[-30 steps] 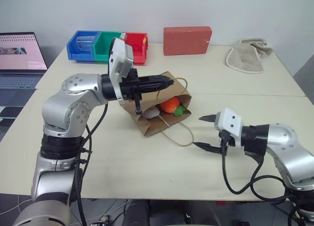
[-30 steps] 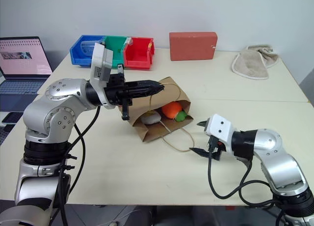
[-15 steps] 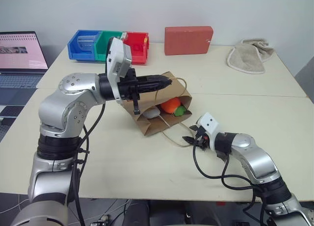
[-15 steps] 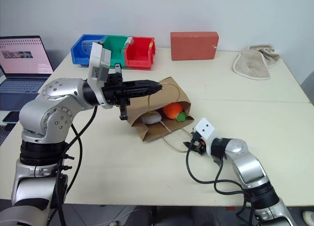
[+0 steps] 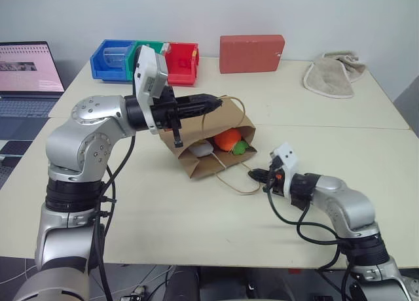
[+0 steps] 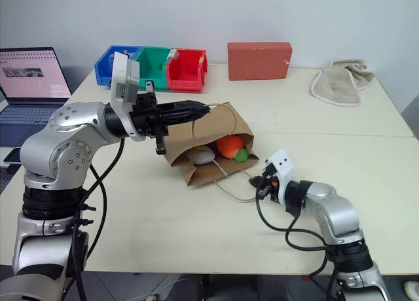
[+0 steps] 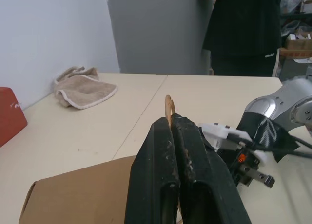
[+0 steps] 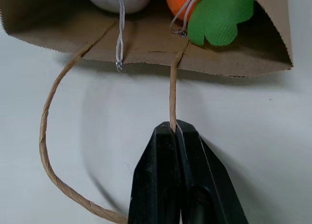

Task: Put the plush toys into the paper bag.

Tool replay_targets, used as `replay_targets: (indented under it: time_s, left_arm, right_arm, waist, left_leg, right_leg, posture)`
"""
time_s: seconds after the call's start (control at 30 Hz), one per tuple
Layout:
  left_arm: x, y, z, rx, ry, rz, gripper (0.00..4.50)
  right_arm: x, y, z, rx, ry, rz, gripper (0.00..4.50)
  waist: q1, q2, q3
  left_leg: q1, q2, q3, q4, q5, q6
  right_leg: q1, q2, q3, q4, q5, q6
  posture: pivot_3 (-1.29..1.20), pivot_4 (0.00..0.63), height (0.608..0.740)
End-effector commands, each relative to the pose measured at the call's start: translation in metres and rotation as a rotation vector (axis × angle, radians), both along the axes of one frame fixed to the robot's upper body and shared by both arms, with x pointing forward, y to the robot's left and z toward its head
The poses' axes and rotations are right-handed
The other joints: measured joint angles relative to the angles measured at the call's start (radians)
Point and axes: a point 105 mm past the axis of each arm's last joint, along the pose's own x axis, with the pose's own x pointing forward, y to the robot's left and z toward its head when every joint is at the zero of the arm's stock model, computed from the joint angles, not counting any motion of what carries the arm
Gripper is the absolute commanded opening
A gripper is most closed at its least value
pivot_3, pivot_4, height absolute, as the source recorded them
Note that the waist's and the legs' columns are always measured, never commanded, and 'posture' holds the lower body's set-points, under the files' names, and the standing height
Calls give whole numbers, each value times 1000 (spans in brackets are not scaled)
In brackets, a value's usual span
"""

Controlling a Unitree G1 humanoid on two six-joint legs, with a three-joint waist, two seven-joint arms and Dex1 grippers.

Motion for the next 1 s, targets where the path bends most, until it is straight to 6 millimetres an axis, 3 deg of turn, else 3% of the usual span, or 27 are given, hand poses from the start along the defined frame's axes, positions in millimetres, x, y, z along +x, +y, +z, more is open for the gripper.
replay_targets:
  time_s: [0.03, 0.17, 0.37, 0.63, 0.73, 1.0]
  left_arm:
    - [-1, 6, 28, -32, -99, 20, 0]
    - [9, 12, 41, -13, -131, 37, 0]
    - [23, 10, 51, -29, -140, 43, 0]
    - [58, -3, 31, -44, -63, 70, 0]
    - [66, 0, 30, -48, -34, 82, 602]
    - [60, 20, 34, -5, -75, 101, 3041]
  right_arm:
    - [-9, -8, 55, 58, -96, 55, 12]
    - [-16, -28, 112, 60, -147, 122, 12]
    - [-10, -33, 153, 96, -180, 125, 12]
    - [30, -38, 133, 150, -105, -79, 12]
    - [35, -36, 146, 195, -137, -88, 560]
    - [28, -44, 192, 245, -245, -68, 3362]
  waist:
    - [0, 0, 0]
    - [1, 1, 1]
    - [1, 1, 1]
    - [1, 1, 1]
    - [-1, 1, 1]
    - [-5, 2, 1]
  left_leg:
    - [0, 0, 0, 0, 0, 0]
    - [-1, 0, 0, 0, 0, 0]
    - [0, 0, 0, -3, 0, 0]
    - [-3, 0, 1, -3, 0, 0]
    - [-4, 0, 1, -3, 0, 0]
    - [-3, 0, 1, -7, 0, 0]
  right_leg:
    - [0, 0, 0, 0, 0, 0]
    - [-1, 0, 0, 0, 0, 0]
    - [-1, 0, -1, -1, -1, -1]
    - [-5, 0, 1, 0, 0, 0]
    - [-6, 0, 0, 1, 0, 0]
    - [-7, 0, 0, 1, 0, -1]
  posture:
    - [0, 150, 740]
    - [0, 150, 740]
    - [0, 150, 740]
    - [0, 150, 740]
    - [0, 150, 740]
    - [0, 150, 740]
